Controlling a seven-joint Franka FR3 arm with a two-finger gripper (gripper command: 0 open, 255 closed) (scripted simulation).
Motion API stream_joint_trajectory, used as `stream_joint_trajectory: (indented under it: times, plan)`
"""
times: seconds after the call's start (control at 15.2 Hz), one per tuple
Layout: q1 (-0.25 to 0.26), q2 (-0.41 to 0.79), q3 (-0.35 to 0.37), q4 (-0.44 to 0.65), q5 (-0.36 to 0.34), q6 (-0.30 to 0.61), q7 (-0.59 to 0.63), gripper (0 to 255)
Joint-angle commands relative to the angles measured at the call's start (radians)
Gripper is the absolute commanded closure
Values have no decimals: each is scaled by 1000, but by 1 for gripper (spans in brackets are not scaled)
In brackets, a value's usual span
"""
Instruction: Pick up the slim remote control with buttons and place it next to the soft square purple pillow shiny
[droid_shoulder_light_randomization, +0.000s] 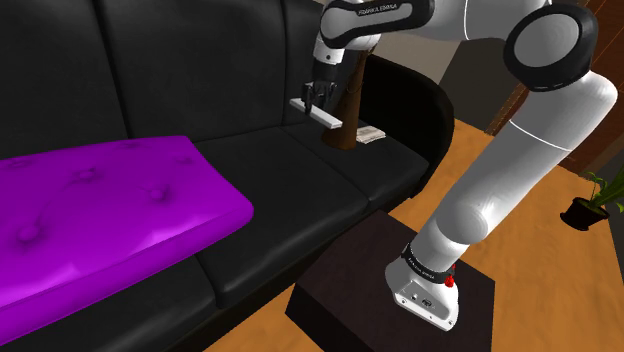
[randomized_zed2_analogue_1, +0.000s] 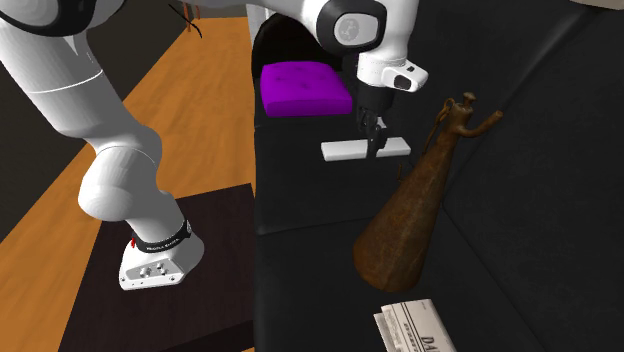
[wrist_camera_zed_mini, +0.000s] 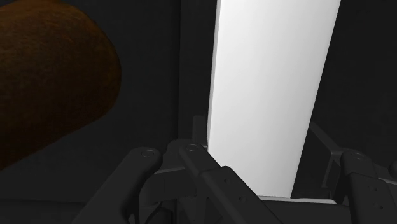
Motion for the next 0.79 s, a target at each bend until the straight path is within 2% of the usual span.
stream_joint_trajectory:
  times: [0.0, 0.73]
  plan:
    - [0, -5, 0, 23, 0, -28, -1, 255]
    - [0, -15, 0, 159, 0, -174, -2, 255]
